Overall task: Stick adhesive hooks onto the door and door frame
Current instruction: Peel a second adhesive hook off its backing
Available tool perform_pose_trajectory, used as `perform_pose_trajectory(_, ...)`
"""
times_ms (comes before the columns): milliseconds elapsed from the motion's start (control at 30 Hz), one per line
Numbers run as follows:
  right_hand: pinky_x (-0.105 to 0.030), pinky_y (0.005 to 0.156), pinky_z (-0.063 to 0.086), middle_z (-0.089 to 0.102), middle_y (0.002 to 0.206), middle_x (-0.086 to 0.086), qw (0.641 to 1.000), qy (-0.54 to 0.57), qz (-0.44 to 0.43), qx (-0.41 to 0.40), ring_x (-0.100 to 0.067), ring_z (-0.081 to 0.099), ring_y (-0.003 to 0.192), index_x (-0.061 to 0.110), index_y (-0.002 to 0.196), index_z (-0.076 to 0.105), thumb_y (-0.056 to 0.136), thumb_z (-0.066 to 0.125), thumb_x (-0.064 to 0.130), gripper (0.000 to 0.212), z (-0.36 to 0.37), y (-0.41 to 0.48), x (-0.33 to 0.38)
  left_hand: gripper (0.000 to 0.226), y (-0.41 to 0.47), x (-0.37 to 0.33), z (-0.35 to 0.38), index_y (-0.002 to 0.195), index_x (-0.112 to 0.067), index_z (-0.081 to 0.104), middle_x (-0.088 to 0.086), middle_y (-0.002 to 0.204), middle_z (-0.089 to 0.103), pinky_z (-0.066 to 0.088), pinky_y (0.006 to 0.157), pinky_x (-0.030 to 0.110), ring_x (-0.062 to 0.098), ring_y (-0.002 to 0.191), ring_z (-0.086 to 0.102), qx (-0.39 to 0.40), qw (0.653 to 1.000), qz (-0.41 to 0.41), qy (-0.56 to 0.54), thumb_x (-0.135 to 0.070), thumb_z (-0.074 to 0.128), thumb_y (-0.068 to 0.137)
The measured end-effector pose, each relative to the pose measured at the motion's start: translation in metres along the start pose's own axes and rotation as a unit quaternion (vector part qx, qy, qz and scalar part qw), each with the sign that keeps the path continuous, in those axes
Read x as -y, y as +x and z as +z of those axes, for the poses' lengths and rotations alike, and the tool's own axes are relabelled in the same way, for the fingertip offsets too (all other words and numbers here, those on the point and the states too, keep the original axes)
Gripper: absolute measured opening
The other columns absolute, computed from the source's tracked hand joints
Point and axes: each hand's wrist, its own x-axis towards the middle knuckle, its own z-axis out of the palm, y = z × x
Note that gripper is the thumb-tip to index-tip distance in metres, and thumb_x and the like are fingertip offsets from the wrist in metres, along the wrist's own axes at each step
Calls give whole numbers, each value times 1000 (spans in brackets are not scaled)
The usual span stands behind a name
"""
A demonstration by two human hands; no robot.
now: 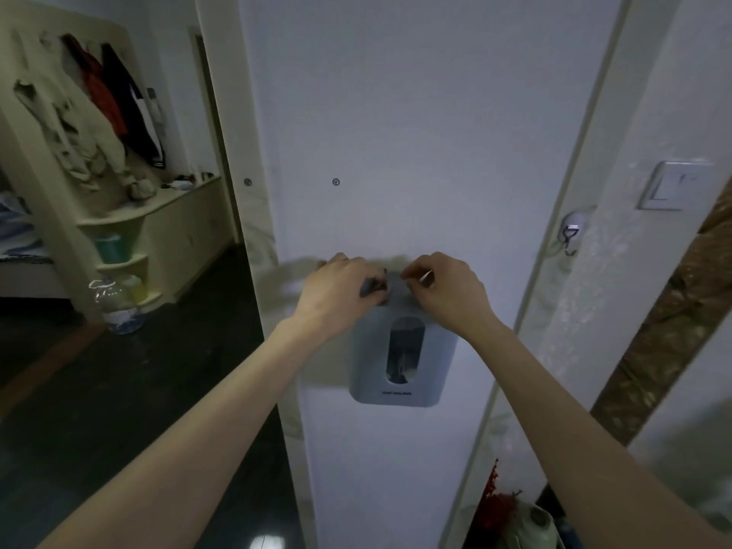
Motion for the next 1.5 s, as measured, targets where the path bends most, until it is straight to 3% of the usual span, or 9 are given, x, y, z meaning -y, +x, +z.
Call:
perform_pose_trajectory(167,-32,78,52,73,108,7,999,8,18,-41,-13,66,92,28,107,76,98,61,27,18,9,-7,3,25,5,12,4,104,-28,73,-1,94,77,43,84,38,29,93,66,-44,998,26,30,-40,51,105)
perform_pose_trajectory(267,-34,79,56,73,108,9,999,19,17,-45,-11,65,90,29,109,75,99,61,29,17,14,-9,8,23,6,13,5,106,-23,71,5,93,76,40,72,36,36,89,68,-68,997,-13,29,-29,49,106)
perform_pose_trajectory(400,-34,78,56,74,104,10,997,62,31,-42,-8,65,84,27,110,74,101,60,32,17,16,-6,15,20,5,11,2,108,-33,72,-6,100,78,58,75,41,26,93,72,-94,989,-68,-92,-22,60,97)
perform_pose_trajectory(600,-25,66,48,80,88,2,955,261,141,-33,-7,61,56,16,104,69,109,49,37,30,-1,-3,20,23,13,16,-8,87,-26,74,-16,97,81,61,83,32,9,88,75,-107,939,-91,-315,-6,63,88)
perform_pose_trajectory(767,-27,72,47,83,103,0,922,353,129,95,-14,63,76,17,111,77,103,59,43,32,-23,-7,28,24,22,5,-17,85,-14,75,-4,100,82,57,87,23,10,89,75,-132,887,-85,-434,8,65,89)
perform_pose_trajectory(933,-28,81,48,80,113,1,916,369,100,124,-12,66,89,22,116,79,96,72,37,26,-32,-8,26,23,26,-10,-16,91,-11,78,-6,91,79,51,76,12,-1,77,69,-139,873,-92,-459,7,64,89)
perform_pose_trajectory(1100,-27,84,52,78,116,8,916,375,102,99,-11,72,104,25,116,79,96,73,41,26,-31,-6,20,28,25,-21,-14,89,-13,78,1,95,80,52,77,14,4,78,71,-137,873,-91,-460,10,61,87)
perform_pose_trajectory(1300,-26,75,57,82,100,8,921,380,83,26,-8,75,82,21,104,79,100,70,34,16,-25,-3,15,30,23,-27,-13,93,-17,79,-3,98,78,50,77,9,-3,77,71,-139,897,-52,-417,8,64,91)
perform_pose_trajectory(1500,-19,64,56,81,90,3,931,358,66,-15,-7,72,69,15,99,76,101,69,31,17,-25,0,9,21,23,-32,-8,104,-21,81,-14,101,80,55,88,17,4,95,74,-126,913,-48,-385,-7,66,97)
